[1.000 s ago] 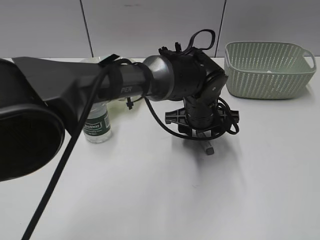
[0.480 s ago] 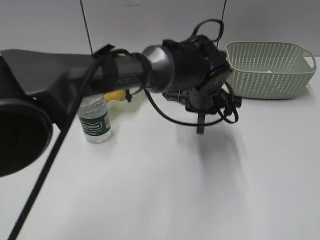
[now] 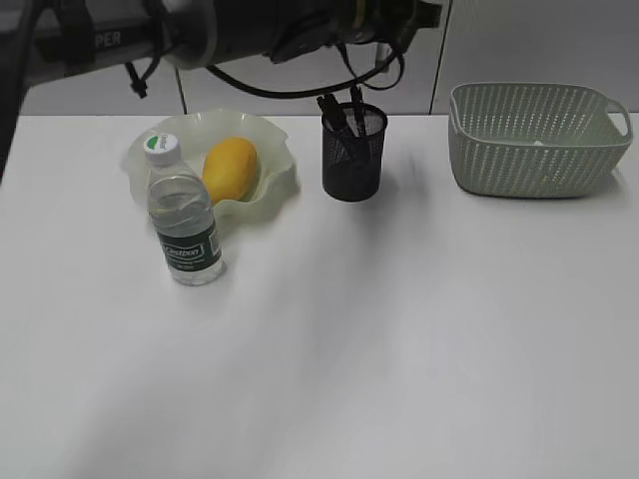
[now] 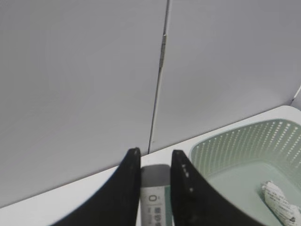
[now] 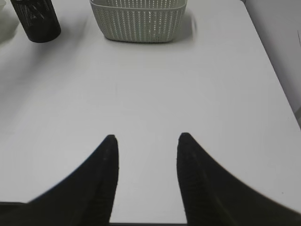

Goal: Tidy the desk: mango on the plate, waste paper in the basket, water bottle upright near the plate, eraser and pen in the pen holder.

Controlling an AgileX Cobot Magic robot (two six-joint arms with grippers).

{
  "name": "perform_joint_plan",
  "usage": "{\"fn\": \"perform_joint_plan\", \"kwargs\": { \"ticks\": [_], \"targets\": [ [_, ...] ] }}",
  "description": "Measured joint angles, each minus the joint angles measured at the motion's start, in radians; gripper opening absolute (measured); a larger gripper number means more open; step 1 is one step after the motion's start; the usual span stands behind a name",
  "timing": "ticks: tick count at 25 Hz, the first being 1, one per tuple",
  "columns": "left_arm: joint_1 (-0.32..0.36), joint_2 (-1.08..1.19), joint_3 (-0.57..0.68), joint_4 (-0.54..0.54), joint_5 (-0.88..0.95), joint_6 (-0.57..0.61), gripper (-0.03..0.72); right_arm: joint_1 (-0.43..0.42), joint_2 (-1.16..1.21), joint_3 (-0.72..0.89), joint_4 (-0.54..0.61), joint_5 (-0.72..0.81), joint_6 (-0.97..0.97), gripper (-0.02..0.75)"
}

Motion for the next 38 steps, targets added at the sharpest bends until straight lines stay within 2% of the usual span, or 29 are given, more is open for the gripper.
{"fn": "perform_joint_plan", "kwargs": {
  "ticks": [8, 13, 15, 21, 24, 27, 28, 29, 31, 34, 36, 38],
  "targets": [
    [0.036, 0.087, 0.001, 0.001, -0.072, -0.002, 0.137, 0.0, 0.0, 0.0, 0.0, 0.0, 0.0, 0.34],
    [0.04, 0.092, 0.001, 0.039, 0.023, -0.002, 0.143, 0.0, 0.0, 0.0, 0.0, 0.0, 0.0, 0.34],
    [0.042, 0.092, 0.001, 0.042, 0.05, -0.002, 0.178, 0.0, 0.0, 0.0, 0.0, 0.0, 0.0, 0.34],
    [0.044, 0.092, 0.001, 0.034, 0.033, -0.002, 0.386, 0.0, 0.0, 0.0, 0.0, 0.0, 0.0, 0.34],
    [0.044, 0.058, 0.002, -0.004, 0.057, -0.002, 0.419, 0.0, 0.0, 0.0, 0.0, 0.0, 0.0, 0.34],
    [0.042, -0.036, 0.006, -0.026, 0.144, 0.01, 0.409, 0.0, 0.0, 0.0, 0.0, 0.0, 0.0, 0.34],
    [0.042, -0.081, 0.018, -0.054, 0.181, 0.047, 0.393, 0.0, 0.0, 0.0, 0.0, 0.0, 0.0, 0.34],
    [0.042, -0.121, 0.035, -0.117, 0.209, 0.134, 0.368, 0.0, 0.0, 0.0, 0.0, 0.0, 0.0, 0.34],
    [0.042, -0.224, 0.105, -0.324, 0.255, 0.407, 0.311, 0.0, 0.0, 0.0, 0.0, 0.0, 0.0, 0.34],
    [0.041, -0.373, 0.262, -0.633, 0.349, 0.782, 0.276, 0.0, 0.0, 0.0, 0.0, 0.0, 0.0, 0.34],
    [0.04, -0.49, 0.404, -0.728, 0.4, 0.904, 0.27, 0.0, 0.0, 0.0, 0.0, 0.0, 0.0, 0.34],
    [0.04, -0.652, 0.583, -0.767, 0.411, 0.949, 0.267, 0.0, 0.0, 0.0, 0.0, 0.0, 0.0, 0.34]
  ]
}}
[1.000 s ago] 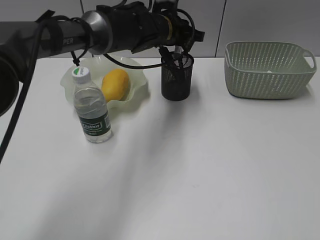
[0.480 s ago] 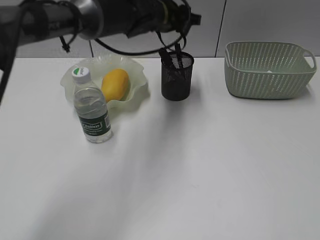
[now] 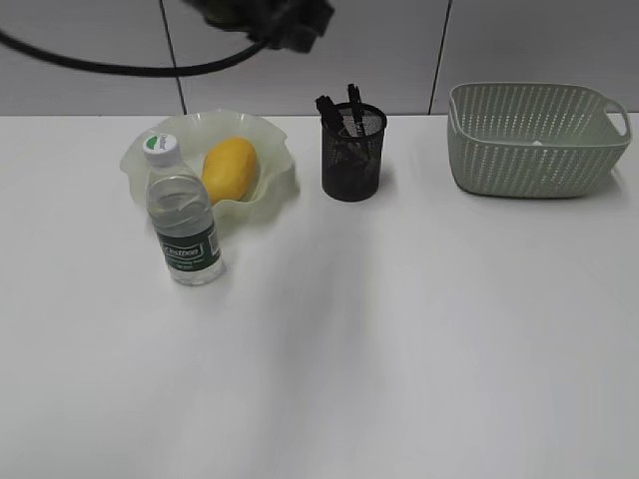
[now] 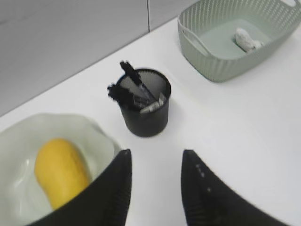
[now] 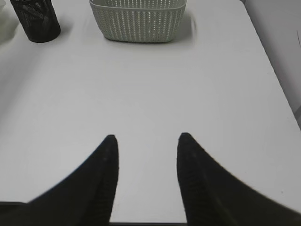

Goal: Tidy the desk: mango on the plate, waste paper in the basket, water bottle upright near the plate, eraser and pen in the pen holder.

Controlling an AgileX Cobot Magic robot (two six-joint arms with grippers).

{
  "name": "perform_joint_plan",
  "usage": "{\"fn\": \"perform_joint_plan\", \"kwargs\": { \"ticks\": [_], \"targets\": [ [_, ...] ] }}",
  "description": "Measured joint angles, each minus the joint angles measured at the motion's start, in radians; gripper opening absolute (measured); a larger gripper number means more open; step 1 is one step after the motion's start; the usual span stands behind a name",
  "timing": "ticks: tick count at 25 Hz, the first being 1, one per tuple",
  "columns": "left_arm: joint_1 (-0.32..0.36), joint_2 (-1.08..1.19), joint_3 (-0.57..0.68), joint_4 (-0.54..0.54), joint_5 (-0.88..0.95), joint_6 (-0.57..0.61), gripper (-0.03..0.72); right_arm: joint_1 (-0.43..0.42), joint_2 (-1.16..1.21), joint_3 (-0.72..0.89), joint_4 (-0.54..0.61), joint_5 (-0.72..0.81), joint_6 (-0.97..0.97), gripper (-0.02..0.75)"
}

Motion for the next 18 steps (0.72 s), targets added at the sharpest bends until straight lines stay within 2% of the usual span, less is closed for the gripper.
{"fn": "perform_joint_plan", "kwargs": {
  "ticks": [5, 8, 12, 15, 18],
  "targets": [
    [0.0, -0.481, 0.42, -0.014, 0.049, 0.0, 0.269, 0.0, 0.0, 0.0, 0.0, 0.0, 0.0, 0.34],
    [0.0, -0.788, 0.62, -0.014, 0.15, 0.0, 0.328, 0.0, 0.0, 0.0, 0.0, 0.0, -0.001, 0.34],
    [0.0, -1.145, 0.744, 0.0, 0.31, 0.0, 0.461, 0.0, 0.0, 0.0, 0.001, 0.0, -0.001, 0.34],
    [0.0, -1.368, 0.793, 0.023, 0.402, -0.011, 0.486, 0.0, 0.0, 0.0, 0.0, 0.0, -0.001, 0.34],
    [0.0, -1.529, 0.831, 0.068, 0.454, -0.11, 0.488, 0.0, 0.0, 0.0, 0.0, 0.0, -0.001, 0.34]
  ]
}}
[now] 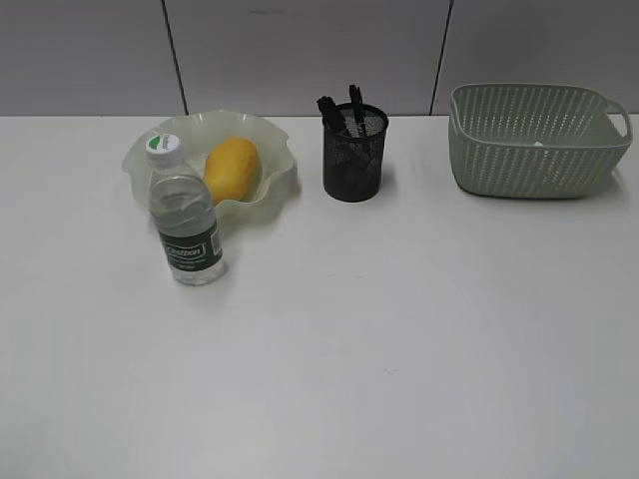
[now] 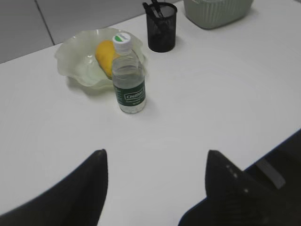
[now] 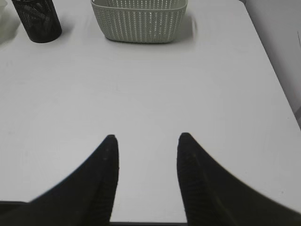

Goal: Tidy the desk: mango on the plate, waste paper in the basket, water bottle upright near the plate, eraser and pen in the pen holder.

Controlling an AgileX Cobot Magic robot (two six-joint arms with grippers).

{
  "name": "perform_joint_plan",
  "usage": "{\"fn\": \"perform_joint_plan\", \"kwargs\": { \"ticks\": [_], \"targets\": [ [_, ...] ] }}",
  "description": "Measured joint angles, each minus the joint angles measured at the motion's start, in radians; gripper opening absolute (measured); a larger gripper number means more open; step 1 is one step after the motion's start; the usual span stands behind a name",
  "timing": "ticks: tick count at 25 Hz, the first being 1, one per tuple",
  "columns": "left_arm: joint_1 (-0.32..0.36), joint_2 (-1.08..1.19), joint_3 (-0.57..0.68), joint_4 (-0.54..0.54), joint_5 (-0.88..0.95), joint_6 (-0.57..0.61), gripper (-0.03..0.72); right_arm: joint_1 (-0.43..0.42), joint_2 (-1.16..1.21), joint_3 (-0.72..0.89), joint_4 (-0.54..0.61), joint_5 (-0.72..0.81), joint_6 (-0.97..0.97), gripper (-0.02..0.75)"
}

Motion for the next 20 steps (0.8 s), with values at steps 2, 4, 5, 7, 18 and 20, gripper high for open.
{"fn": "perform_joint_plan", "kwargs": {
  "ticks": [2, 4, 5, 7, 18, 20],
  "targets": [
    [0.0, -0.07, 0.03, 0.026, 0.014, -0.046, 0.478, 0.0, 0.0, 0.0, 0.0, 0.0, 0.0, 0.34],
    [0.0, -0.118, 0.072, 0.045, 0.021, -0.063, 0.466, 0.0, 0.0, 0.0, 0.0, 0.0, 0.0, 0.34],
    [0.0, -0.132, 0.087, 0.05, 0.025, -0.067, 0.461, 0.0, 0.0, 0.0, 0.0, 0.0, 0.0, 0.34],
    [0.0, -0.133, 0.098, 0.06, 0.03, -0.071, 0.453, 0.0, 0.0, 0.0, 0.0, 0.0, 0.0, 0.34],
    [0.039, -0.134, 0.1, 0.067, 0.029, -0.071, 0.444, -0.025, 0.0, 0.0, 0.0, 0.0, 0.0, 0.34],
    [0.131, -0.14, 0.1, 0.067, 0.028, -0.071, 0.442, -0.074, 0.0, 0.0, 0.0, 0.0, 0.0, 0.34]
  ]
}}
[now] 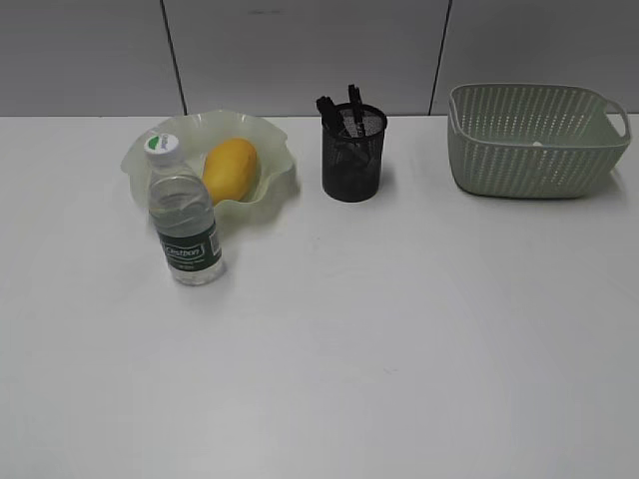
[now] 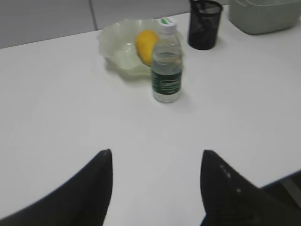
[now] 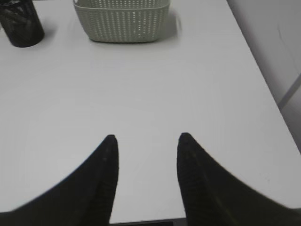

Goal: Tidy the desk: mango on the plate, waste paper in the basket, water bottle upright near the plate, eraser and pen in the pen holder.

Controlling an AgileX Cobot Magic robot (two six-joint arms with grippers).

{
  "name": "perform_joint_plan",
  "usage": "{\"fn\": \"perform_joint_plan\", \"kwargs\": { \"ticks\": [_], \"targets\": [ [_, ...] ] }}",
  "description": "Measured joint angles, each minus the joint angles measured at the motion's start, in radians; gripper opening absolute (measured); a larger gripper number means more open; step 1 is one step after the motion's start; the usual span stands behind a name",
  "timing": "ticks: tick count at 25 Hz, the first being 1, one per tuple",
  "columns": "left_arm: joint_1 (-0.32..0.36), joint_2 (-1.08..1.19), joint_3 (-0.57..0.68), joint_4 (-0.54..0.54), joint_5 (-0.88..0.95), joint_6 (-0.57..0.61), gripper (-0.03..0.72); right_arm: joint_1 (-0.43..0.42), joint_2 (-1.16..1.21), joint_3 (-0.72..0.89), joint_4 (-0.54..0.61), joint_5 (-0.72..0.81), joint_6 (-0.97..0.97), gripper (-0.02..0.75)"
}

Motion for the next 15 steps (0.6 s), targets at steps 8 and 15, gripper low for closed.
{"fn": "perform_joint_plan", "kwargs": {
  "ticks": [8, 15],
  "targets": [
    [0.369, -0.002, 0.0, 0.001, 0.0, -0.001, 0.424, -0.099, 0.0, 0.0, 0.0, 0.0, -0.001, 0.34],
    [0.365, -0.003, 0.0, 0.001, 0.0, -0.001, 0.424, -0.099, 0.0, 0.0, 0.0, 0.0, -0.001, 0.34]
  ]
}}
